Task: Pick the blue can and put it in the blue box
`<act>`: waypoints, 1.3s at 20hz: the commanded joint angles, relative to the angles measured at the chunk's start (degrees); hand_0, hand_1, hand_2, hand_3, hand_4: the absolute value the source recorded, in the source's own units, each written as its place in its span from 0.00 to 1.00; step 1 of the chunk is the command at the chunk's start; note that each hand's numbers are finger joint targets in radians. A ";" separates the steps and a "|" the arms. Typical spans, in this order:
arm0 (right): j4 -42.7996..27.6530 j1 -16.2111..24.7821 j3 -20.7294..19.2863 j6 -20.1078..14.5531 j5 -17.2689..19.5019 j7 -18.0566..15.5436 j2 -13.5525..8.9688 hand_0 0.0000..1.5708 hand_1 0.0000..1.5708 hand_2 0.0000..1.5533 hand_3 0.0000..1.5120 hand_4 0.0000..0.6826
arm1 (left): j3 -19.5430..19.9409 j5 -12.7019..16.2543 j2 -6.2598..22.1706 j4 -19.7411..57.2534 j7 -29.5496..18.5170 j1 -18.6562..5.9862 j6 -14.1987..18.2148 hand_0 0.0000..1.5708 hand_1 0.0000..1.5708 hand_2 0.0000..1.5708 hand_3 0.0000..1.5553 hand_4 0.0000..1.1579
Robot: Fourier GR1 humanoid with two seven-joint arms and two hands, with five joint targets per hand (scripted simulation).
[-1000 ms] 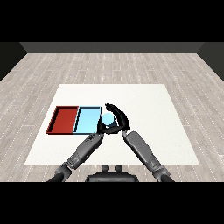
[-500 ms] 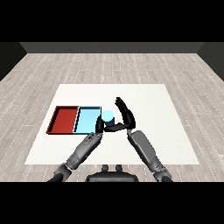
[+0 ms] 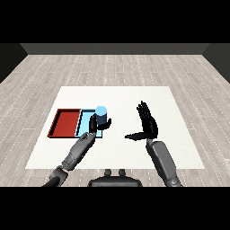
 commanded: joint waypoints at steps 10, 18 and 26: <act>-2.00 8.03 -5.56 1.98 -2.22 -4.31 -0.52 0.00 0.00 0.00 0.00 0.00 | 9.38 -3.02 10.14 24.62 6.56 -10.33 -3.89 1.00 1.00 0.99 0.95 0.93; 1.71 1.96 -10.25 3.89 -5.66 -2.05 -1.34 0.00 0.00 0.00 0.00 0.00 | 9.18 -7.53 7.71 43.47 11.12 -19.59 -5.04 1.00 1.00 0.99 0.94 0.89; 7.59 1.72 -11.92 3.97 -5.06 -4.53 -0.54 0.00 0.00 0.00 0.00 0.00 | 13.51 -5.22 3.73 52.33 9.58 -18.58 -3.29 0.73 0.73 0.72 0.68 0.77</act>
